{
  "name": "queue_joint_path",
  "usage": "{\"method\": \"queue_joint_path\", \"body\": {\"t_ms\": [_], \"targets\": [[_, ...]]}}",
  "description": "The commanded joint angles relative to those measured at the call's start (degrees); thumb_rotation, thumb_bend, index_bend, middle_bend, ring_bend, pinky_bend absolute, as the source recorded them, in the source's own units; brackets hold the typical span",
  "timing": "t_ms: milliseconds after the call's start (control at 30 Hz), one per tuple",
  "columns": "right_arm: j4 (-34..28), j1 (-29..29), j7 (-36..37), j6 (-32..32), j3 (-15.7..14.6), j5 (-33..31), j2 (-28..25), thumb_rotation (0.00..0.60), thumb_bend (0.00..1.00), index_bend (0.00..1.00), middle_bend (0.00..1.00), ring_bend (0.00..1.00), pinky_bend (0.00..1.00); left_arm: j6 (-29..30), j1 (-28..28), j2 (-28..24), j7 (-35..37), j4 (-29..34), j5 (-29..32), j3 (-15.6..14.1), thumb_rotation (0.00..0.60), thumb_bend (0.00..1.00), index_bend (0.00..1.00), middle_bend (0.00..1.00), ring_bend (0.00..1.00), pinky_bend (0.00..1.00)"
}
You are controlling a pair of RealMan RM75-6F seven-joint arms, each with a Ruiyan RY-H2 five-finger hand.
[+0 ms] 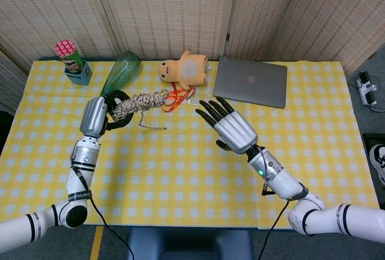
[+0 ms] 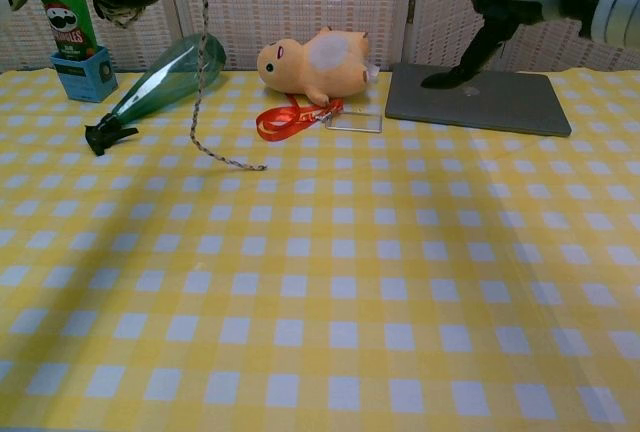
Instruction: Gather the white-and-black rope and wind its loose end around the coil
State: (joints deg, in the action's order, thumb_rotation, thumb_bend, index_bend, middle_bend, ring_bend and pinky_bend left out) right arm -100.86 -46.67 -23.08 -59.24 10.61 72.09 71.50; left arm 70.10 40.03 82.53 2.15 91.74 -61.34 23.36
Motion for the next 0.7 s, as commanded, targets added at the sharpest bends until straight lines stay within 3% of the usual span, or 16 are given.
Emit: {"method": "queue_joint_path", "body": {"t_ms": [33, 233, 400, 500, 700], "targets": [[-2.3, 3.5, 2.2, -3.5, -1.0, 1.6, -3.6, 0.600, 0.28, 0.00, 0.00, 0.09, 0.00, 0.4, -0.4, -0.2, -0.1, -0.2, -0.8, -0.4, 0.600, 0.79, 0.80, 0.79, 0.67, 0.68], [-4.6, 10.5, 7.4, -9.0, -4.3, 5.1, -9.7, 0.600, 0.27, 0.00, 0.00, 0.12, 0.03, 0.7, -1.0, -0.6, 0.7, 0.0, -1.8, -0.7, 0.600, 0.79, 0.80, 0.79, 0.67, 0.68], [-4.1, 14.2, 10.6, -12.2, -6.0, 7.1, -11.3, 0.600, 0.27, 0.00, 0.00, 0.12, 0.03, 0.8, -1.3, -0.7, 0.8, 0.1, -2.2, -0.8, 0.600, 0.79, 0.80, 0.79, 0.67, 0.68], [-2.8, 21.5, 14.1, -19.3, -9.2, 8.6, -12.5, 0.600, 0.27, 0.00, 0.00, 0.11, 0.03, 1.4, -1.6, -0.8, 1.0, 0.5, -2.9, -1.0, 0.600, 0.79, 0.80, 0.79, 0.67, 0.68], [-0.9, 30.2, 18.8, -27.9, -11.3, 9.1, -12.2, 0.600, 0.27, 0.00, 0.00, 0.11, 0.03, 1.5, -2.1, -1.1, 1.0, 1.2, -3.2, -1.0, 0.600, 0.79, 0.80, 0.79, 0.67, 0.68]]}}
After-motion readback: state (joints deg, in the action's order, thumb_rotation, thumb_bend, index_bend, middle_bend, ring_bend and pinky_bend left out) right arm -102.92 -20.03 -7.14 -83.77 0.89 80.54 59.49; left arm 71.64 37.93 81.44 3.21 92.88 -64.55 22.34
